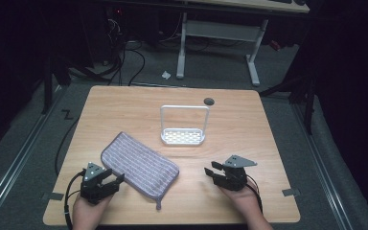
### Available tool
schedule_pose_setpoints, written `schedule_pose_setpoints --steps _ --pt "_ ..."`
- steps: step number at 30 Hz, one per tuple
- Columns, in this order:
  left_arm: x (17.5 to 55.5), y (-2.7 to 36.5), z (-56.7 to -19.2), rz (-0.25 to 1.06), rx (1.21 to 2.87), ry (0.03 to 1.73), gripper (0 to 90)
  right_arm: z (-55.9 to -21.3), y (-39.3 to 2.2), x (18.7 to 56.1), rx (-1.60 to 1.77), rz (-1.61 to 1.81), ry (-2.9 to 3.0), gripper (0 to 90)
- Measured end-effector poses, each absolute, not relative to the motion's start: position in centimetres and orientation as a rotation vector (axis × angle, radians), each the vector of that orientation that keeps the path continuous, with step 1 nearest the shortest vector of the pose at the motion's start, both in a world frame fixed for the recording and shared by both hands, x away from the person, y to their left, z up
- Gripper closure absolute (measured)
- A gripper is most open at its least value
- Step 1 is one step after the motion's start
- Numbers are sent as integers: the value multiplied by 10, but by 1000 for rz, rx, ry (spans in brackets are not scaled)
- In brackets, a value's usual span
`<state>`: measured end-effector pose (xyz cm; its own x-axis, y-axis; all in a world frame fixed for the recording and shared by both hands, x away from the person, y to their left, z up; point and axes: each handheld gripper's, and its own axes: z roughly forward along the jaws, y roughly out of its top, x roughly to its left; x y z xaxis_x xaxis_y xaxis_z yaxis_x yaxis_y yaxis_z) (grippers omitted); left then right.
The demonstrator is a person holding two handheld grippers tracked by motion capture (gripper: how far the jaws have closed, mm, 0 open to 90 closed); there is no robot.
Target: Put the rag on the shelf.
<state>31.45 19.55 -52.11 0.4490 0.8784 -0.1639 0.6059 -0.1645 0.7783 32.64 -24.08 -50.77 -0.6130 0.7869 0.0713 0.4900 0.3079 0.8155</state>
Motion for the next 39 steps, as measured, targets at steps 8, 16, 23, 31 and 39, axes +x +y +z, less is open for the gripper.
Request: schedule_pose_setpoints --steps 8,16,23,31,39 --pt "326 149 -519 374 1953 1156 721 -506 -243 318 1146 1220 2229 644" --pt "329 125 -531 435 2058 1109 892 -506 -238 316 1132 1215 2231 774" --pt "307 95 -530 376 2126 943 900 -502 -232 312 1079 1211 2247 900" --pt "286 60 -529 264 2178 786 900 -501 -217 304 1024 1176 2297 900" --pt "295 65 -529 219 2165 792 891 -523 -198 295 995 1039 2452 900"
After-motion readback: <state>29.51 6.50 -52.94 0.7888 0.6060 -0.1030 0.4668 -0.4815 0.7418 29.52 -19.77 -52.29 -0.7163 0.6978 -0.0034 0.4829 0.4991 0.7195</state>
